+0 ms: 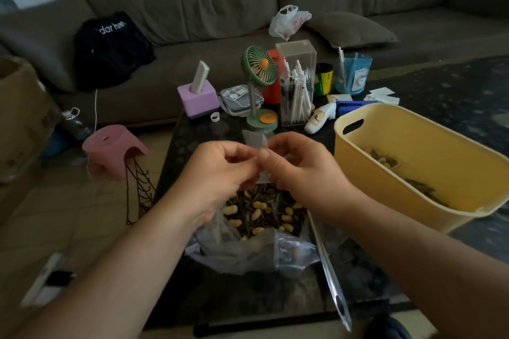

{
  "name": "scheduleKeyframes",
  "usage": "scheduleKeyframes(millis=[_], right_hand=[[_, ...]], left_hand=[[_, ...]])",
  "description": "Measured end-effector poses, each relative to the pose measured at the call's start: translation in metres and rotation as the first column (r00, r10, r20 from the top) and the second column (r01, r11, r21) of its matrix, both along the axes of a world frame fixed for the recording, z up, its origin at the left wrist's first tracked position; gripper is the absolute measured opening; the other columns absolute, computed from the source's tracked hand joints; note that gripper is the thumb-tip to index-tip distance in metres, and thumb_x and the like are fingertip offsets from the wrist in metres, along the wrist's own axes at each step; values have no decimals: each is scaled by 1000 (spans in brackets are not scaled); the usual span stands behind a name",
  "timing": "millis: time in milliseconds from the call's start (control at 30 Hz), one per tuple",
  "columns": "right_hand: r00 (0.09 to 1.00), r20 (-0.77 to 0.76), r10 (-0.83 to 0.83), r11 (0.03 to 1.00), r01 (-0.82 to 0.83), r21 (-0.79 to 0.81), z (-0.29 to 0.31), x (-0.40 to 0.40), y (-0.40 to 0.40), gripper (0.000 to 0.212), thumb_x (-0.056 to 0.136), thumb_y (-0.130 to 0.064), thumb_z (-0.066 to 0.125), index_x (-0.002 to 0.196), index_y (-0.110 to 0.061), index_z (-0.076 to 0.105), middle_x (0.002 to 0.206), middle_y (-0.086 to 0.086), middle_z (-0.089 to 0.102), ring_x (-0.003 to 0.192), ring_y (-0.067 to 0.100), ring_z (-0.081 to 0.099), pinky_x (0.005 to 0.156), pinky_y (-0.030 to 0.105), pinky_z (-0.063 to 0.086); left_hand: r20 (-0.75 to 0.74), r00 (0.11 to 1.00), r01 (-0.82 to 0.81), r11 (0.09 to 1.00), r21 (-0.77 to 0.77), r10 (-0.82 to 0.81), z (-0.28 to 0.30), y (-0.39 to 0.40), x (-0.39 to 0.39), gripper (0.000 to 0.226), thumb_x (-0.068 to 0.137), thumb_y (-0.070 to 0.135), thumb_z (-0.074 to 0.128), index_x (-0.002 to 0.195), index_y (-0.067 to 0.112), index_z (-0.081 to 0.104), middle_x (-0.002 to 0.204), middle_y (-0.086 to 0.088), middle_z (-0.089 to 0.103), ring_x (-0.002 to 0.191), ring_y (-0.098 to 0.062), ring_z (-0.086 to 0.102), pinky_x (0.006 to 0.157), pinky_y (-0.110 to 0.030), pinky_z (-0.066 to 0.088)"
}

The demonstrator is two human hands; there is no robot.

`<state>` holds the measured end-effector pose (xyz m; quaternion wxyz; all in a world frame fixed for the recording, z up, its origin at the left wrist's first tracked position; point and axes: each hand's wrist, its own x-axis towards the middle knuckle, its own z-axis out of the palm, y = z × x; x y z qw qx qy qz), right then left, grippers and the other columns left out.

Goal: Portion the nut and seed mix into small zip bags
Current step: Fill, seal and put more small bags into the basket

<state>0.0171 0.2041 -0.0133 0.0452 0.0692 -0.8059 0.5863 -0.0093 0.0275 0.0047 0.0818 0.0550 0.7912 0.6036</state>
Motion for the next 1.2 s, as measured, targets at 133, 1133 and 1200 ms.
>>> scheduleKeyframes(millis=[133, 1133, 1200], right_hand=[[995, 42, 87, 992, -90, 85, -3, 1, -15, 26, 100, -51, 61, 104, -31, 77, 88, 1, 77, 82, 22, 74, 77, 53, 62], [967, 181, 180, 978, -196, 73, 13, 15, -5, 10, 99, -22, 69, 97, -19, 78, 84, 3, 78, 76, 17, 75, 73, 29, 64], [950, 253, 184, 969, -219, 118, 6, 12, 6, 15, 103, -26, 62, 99, -23, 76, 85, 0, 76, 77, 12, 73, 76, 30, 64]], left_hand=[[-29, 999, 31, 997, -66, -33, -8, -7, 15, 14, 94, 5, 76, 96, 18, 82, 88, 0, 82, 83, -14, 79, 71, -23, 61], [-199, 928, 181, 848, -497, -315, -32, -27, 32, 62, 89, 50, 76, 137, 46, 36, 126, 15, 64, 110, -4, 67, 92, -40, 61], [-112, 949, 186, 812, -553, -294, -35, -30, 31, 45, 95, 45, 72, 132, 42, 47, 121, 15, 64, 106, -3, 65, 91, -34, 59]])
